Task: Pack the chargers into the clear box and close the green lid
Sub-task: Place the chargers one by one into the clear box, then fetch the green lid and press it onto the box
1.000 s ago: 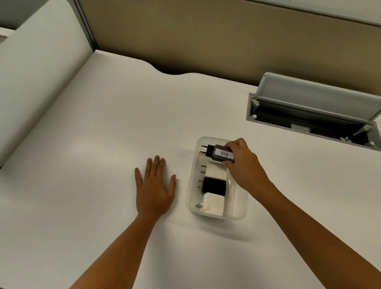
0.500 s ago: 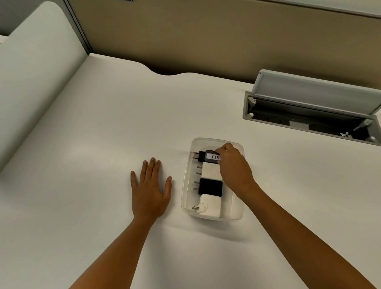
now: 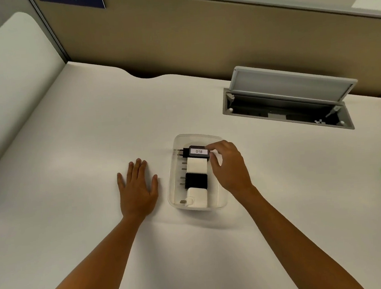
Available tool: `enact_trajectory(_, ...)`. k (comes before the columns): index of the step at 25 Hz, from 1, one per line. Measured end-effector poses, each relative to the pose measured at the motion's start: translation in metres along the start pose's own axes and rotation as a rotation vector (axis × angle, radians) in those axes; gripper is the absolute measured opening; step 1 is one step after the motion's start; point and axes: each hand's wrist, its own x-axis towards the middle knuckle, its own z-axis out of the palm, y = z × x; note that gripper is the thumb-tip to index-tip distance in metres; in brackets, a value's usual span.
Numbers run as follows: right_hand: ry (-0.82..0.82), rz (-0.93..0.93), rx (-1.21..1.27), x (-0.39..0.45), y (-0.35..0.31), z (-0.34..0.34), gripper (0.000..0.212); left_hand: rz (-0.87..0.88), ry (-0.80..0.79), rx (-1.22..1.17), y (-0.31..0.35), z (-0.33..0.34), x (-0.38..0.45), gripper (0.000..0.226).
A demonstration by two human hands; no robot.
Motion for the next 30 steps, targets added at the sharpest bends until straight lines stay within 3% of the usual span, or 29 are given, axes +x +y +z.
enact_trajectory(4,0.072,0.055,0.022,-0.034,0.025,-0.025,0.021,0.013,0.002,-0.031,0.002,-0.003,-0.004,0.065)
enact_trajectory(6,0.092,0.081,0.015,-0.05,0.038,-0.032,0.02,-0.061,0.037,-0.142,0.015,-0.003,0.0,0.056)
enact_trajectory(9,0.142,0.12,0.032,-0.075,0.057,-0.045,0.02,-0.402,0.104,-0.594,0.05,-0.02,0.013,0.039)
enact_trajectory(11,0.17,0.147,0.045,-0.088,0.068,-0.053,0.021,-0.458,0.196,-0.817,0.07,-0.039,0.017,0.034)
enact_trajectory(15,0.216,0.209,0.062,-0.111,0.095,-0.073,0.022,-0.236,0.221,-0.892,0.128,-0.067,0.015,0.027)
enact_trajectory(22,0.336,0.315,0.037,-0.135,0.161,-0.13,0.023,0.017,-0.079,-0.91,0.261,-0.024,-0.018,0.025)
enact_trajectory(30,0.364,0.572,-0.127,-0.144,0.259,-0.2,0.034,0.156,-0.29,-0.814,0.325,0.029,-0.046,0.023)
